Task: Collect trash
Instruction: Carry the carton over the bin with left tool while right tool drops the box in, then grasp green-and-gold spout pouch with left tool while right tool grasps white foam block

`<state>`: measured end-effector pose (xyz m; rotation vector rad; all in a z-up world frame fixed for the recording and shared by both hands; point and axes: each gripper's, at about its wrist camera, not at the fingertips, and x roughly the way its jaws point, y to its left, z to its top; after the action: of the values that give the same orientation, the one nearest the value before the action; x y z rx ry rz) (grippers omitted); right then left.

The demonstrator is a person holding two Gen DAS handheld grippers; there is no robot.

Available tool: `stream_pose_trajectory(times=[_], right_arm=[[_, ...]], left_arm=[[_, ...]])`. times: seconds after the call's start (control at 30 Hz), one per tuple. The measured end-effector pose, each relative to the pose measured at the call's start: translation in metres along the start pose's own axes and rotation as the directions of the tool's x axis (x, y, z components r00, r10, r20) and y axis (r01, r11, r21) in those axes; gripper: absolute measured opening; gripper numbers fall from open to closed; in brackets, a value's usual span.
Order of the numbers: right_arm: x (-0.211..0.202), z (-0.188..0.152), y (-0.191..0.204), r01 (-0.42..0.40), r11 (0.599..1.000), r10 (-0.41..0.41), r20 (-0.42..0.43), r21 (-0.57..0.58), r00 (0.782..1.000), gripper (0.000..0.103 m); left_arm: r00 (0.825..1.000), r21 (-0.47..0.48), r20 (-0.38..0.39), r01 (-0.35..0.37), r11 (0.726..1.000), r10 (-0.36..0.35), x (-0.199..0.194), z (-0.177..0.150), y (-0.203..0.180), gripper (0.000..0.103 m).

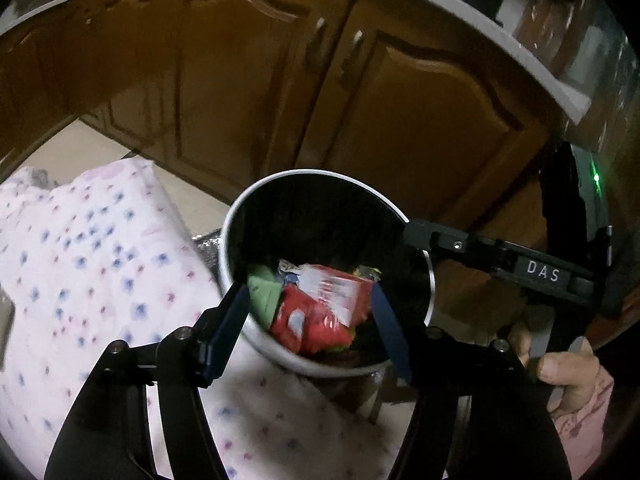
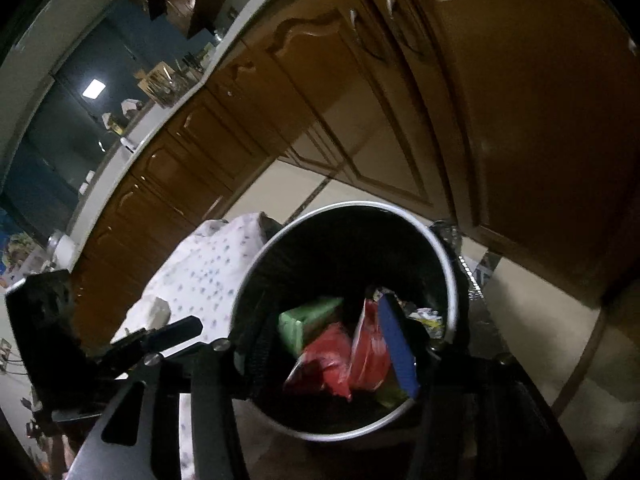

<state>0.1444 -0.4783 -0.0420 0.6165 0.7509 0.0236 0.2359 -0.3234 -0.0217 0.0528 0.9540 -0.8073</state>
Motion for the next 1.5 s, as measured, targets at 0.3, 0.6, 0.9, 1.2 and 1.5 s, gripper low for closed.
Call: stream_pose_trajectory(times=[0.3,0.6,0.9,1.2,1.5], right_arm=[[0.011,-0.029,0.056,-0.123,0.991,0.122,-0.028,-0.044,0.992,0.063],[0.062,-0.063,0.138,-0.24,0.967,0.224,-0.155,-0.089,0.962,0.064],[0.113,-0.086,0.209,-0.291,0.947,0.249,-0.26,-0.138,0.933,0.064],[0.156,-0.086,0.247,-0.295,0.947,0.247,-0.296,-0.13,0.923,0.064],[0.199,-0.066,0.287,-0.265,0.942,0.207,-0.264,-0.206,0.942,0.064]], left_arm=[[0.994,-0.137,0.069,-0.071,0.988,0.081,-0.057,-0.06,0.053,0.064],[0.968,-0.354,0.118,-0.165,0.921,0.219,-0.127,-0.123,0.136,0.064],[0.935,-0.477,0.143,-0.222,0.85,0.325,-0.179,-0.157,0.197,0.064],[0.904,-0.578,0.151,-0.247,0.778,0.399,-0.205,-0.162,0.249,0.064],[0.873,-0.641,0.081,-0.325,0.695,0.482,-0.201,-0.138,0.308,0.064]])
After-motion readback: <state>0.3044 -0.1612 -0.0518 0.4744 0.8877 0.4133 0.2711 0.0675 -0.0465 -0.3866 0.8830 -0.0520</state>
